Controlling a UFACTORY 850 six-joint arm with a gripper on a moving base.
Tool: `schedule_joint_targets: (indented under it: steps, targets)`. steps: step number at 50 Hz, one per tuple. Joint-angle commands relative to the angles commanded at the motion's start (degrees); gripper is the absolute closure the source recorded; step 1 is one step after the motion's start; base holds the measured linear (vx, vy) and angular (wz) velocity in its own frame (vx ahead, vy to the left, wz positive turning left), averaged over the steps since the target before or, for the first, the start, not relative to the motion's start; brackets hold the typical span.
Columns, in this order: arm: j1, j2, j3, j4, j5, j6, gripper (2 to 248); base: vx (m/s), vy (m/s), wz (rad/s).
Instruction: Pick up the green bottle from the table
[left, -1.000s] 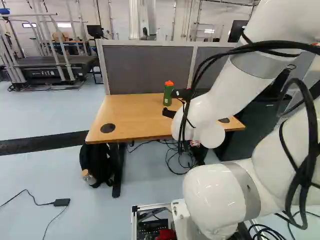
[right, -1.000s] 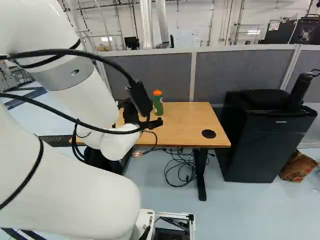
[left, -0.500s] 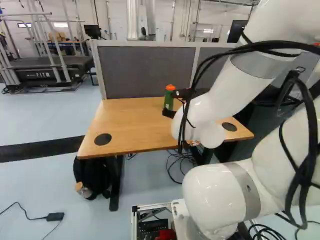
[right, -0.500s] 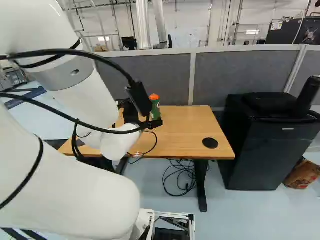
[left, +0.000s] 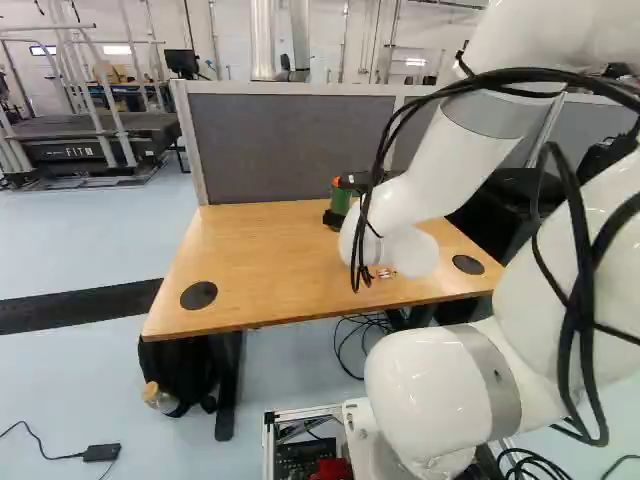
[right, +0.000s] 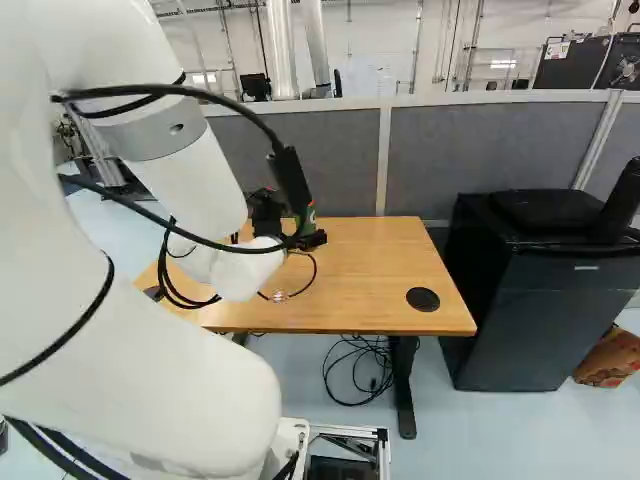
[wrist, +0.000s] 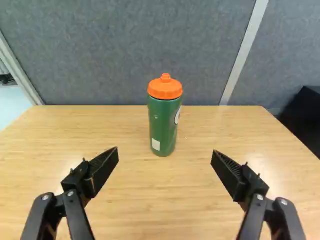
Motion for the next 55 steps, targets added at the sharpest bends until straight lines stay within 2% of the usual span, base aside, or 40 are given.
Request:
schedule_joint_targets:
  steps: [33,43,55]
  targets:
    - [0.0,-10.48,-10.2,-0.58,-0.7,0.0,4,0.0,0.0,0.0]
    - [0.0,-13.4,-13.26,-1.71,-2.46,0.0,4,0.0,0.0,0.0]
    - [0.0,-16.76,-16.91,-4.12,-6.73,0.0,4,0.0,0.0,0.0]
